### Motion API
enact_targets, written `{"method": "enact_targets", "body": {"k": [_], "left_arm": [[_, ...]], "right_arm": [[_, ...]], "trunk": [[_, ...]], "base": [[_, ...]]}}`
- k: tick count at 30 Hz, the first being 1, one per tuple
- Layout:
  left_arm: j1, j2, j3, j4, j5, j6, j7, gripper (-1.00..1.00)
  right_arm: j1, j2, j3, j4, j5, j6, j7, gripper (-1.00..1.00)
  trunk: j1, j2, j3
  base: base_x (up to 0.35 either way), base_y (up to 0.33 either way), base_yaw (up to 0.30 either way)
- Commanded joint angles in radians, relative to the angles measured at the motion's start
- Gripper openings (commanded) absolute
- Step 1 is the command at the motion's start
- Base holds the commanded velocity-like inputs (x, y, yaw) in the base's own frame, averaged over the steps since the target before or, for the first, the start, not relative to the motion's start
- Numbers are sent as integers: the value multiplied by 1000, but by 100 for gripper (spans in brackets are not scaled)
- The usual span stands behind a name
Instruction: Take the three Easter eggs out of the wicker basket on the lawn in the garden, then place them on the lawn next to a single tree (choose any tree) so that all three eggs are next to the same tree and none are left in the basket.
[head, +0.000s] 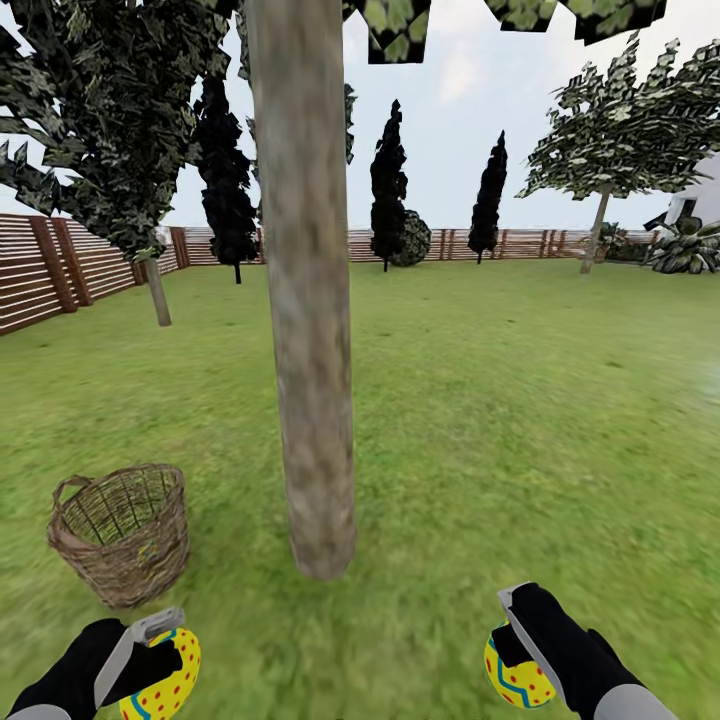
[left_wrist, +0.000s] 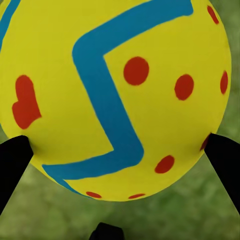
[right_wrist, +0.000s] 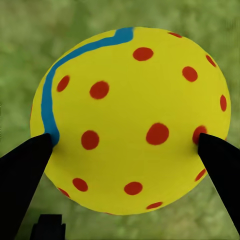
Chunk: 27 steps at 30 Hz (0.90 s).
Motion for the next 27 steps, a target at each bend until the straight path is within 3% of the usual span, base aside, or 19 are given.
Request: {"method": "enact_targets", "body": {"k": [1,6,10,27], "left_arm": [[0,0,3,-1,7,5,1,-100],[0,0,4,-2,7,4,1,-100],[0,0,5,-1,11,10,-1,-100],[-1,-2,4,-2,10,3,2,-100]], "right_arm": [[-1,-1,5,-2,-6,4,-3,-100],[-1,-1,5,-2,-6,4,-3,-100],[-1,-1,7,-2,-5,4,-3,-100],[-1,0,7,1,3,4,-4,-100]], "trunk": [[4,-8,-4],[23,-43,-20],[23,-43,-20],[23,-43,-20]], "base": [[0,0,3],[0,0,0],[47,0,0],[307,0,0]]}}
